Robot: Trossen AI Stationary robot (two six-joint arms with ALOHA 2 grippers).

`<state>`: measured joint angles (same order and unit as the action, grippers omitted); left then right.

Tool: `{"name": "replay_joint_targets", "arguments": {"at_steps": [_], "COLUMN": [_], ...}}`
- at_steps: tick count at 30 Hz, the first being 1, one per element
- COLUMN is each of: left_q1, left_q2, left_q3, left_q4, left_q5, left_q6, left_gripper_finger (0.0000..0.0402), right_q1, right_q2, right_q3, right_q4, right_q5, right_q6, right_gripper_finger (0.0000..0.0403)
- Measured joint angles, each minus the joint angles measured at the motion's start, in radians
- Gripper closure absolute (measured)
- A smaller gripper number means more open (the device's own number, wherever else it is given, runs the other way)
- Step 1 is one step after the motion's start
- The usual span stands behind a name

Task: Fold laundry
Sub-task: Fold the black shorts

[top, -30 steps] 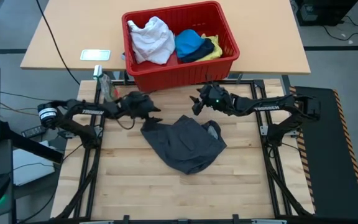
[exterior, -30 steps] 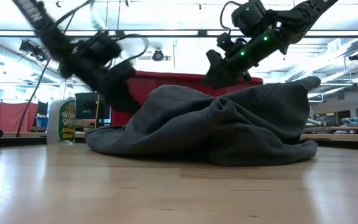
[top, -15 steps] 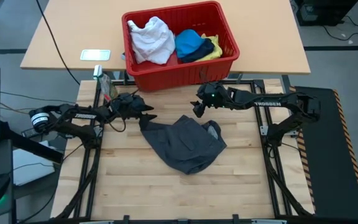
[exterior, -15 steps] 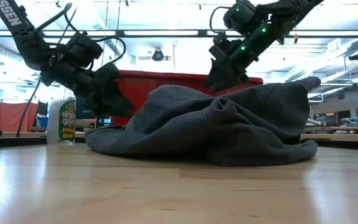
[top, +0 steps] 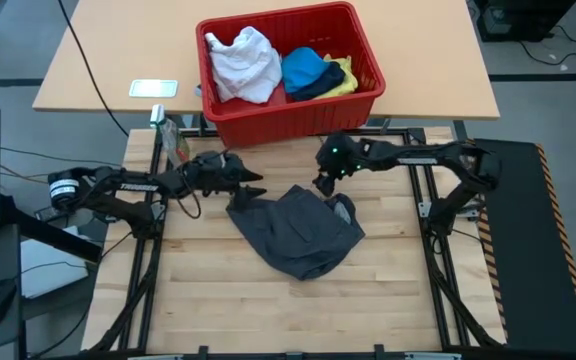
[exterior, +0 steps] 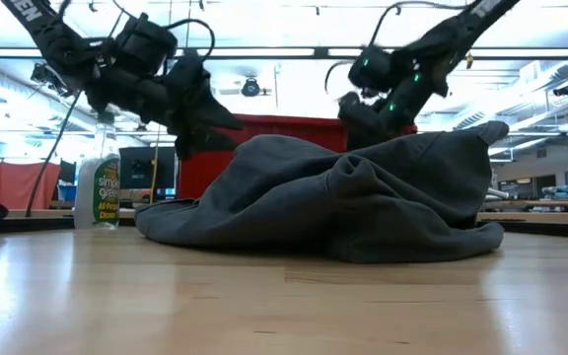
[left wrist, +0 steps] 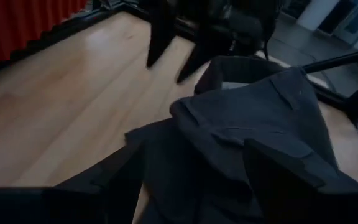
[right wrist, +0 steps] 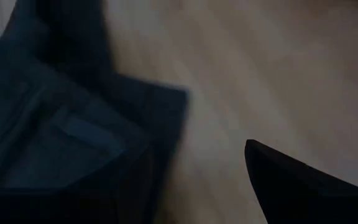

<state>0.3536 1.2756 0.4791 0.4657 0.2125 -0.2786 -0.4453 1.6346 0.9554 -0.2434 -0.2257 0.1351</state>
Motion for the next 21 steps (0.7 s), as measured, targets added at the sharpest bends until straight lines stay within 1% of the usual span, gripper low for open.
{"name": "replay_joint_targets", "arguments": {"at_steps": [2,5,8,11,13,14,18,19,21], "left_q1": [-0.044,-0.101,-0.142,-0.168,-0.177,-0.178,-0.169,-0.166,-0.165], "left_q2": [0.001,0.001,0.001,0.001,0.001,0.001,0.001,0.001,0.001], "left_q3": [0.000,0.000,0.000,0.000,0.000,0.000,0.000,0.000,0.000], "left_q4": [-0.014,-0.036,-0.059,-0.076,-0.080,-0.079,-0.074,-0.075,-0.074], "left_q5": [-0.050,-0.114,-0.156,-0.177,-0.193,-0.199,-0.209,-0.209,-0.209], "left_q6": [-0.020,-0.054,-0.089,-0.103,-0.103,-0.103,-0.103,-0.103,-0.101], "left_gripper_finger": [0.0132,0.0132,0.0132,0.0132,0.0132,0.0132,0.0132,0.0132,0.0132], "right_q1": [0.014,0.036,0.054,0.079,0.100,0.112,0.153,0.161,0.181], "right_q2": [0.052,0.130,0.190,0.223,0.232,0.236,0.214,0.195,0.147], "right_q3": [-0.003,-0.003,-0.004,-0.004,-0.004,-0.003,-0.005,-0.006,-0.006], "right_q4": [0.050,0.102,0.132,0.158,0.182,0.198,0.221,0.222,0.231], "right_q5": [-0.052,-0.081,-0.127,-0.139,-0.136,-0.139,-0.150,-0.146,-0.092], "right_q6": [0.019,0.041,0.035,0.015,0.000,-0.007,-0.028,-0.037,-0.051], "right_gripper_finger": [0.0144,0.0144,0.0147,0.0170,0.0207,0.0233,0.0369,0.0382,0.0382]}}
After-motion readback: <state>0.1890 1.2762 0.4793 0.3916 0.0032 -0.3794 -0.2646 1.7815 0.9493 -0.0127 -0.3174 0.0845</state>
